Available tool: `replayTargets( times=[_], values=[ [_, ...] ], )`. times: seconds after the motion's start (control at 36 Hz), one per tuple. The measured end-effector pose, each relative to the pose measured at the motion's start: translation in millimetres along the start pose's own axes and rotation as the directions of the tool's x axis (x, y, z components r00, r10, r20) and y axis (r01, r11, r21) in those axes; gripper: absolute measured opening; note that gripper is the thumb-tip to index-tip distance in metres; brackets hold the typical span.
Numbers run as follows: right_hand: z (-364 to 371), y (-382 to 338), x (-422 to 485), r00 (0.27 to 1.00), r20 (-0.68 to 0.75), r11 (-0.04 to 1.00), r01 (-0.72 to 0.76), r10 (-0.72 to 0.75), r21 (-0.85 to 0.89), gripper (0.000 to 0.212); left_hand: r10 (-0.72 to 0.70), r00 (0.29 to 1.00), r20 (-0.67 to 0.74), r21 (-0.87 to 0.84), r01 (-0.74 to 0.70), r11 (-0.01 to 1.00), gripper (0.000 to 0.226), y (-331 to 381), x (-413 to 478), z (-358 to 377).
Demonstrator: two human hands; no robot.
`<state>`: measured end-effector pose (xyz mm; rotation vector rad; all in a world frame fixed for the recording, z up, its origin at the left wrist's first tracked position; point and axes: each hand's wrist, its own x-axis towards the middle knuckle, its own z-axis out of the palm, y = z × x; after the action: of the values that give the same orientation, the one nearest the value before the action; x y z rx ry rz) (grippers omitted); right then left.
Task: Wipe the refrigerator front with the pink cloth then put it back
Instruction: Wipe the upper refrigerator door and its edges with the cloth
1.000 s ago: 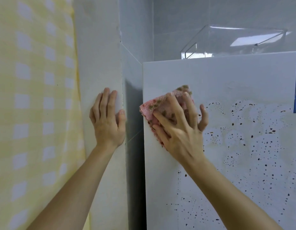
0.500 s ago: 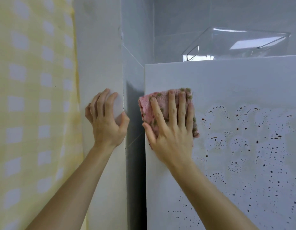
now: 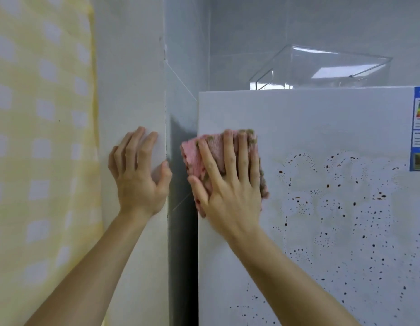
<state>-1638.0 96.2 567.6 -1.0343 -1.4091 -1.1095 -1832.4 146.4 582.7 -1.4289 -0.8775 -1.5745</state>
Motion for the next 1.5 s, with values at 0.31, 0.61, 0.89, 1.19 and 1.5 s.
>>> replayTargets(
  times=[0.31, 0.61, 0.89, 1.19, 1.5],
  values=[
    [8.3, -7.0, 28.0, 0.995, -0.062, 0.997, -0.074, 0.072, -0.021, 0.058, -0.018, 1.000, -0.003, -0.008, 0.018, 1.000, 0.055, 0.6, -1.1, 0.9],
    [-3.3, 4.4, -39.3, 0.999, 0.023, 0.999, -0.039, 0.039, -0.007, 0.057, -0.045, 0.999, -0.020, -0.053, 0.043, 0.998, 0.054, -2.4, -1.1, 0.5],
    [-3.0, 19.3, 29.4, 0.996, -0.084, 0.999, 0.038, -0.035, 0.031, 0.057, -0.036, 0.999, -0.019, -0.028, 0.036, 0.999, 0.055, 0.5, -0.2, -0.5],
    [5.7, 9.5, 98.1, 0.990, -0.125, 0.997, -0.071, 0.065, -0.039, 0.054, -0.048, 0.999, -0.015, -0.022, 0.048, 0.999, 0.054, 2.7, 0.9, -0.5],
    [-7.6, 16.8, -9.2, 0.998, -0.015, 0.998, -0.068, 0.068, -0.008, 0.054, -0.065, 0.998, -0.016, -0.005, 0.065, 0.998, 0.054, 12.2, 3.0, -2.5]
  ],
)
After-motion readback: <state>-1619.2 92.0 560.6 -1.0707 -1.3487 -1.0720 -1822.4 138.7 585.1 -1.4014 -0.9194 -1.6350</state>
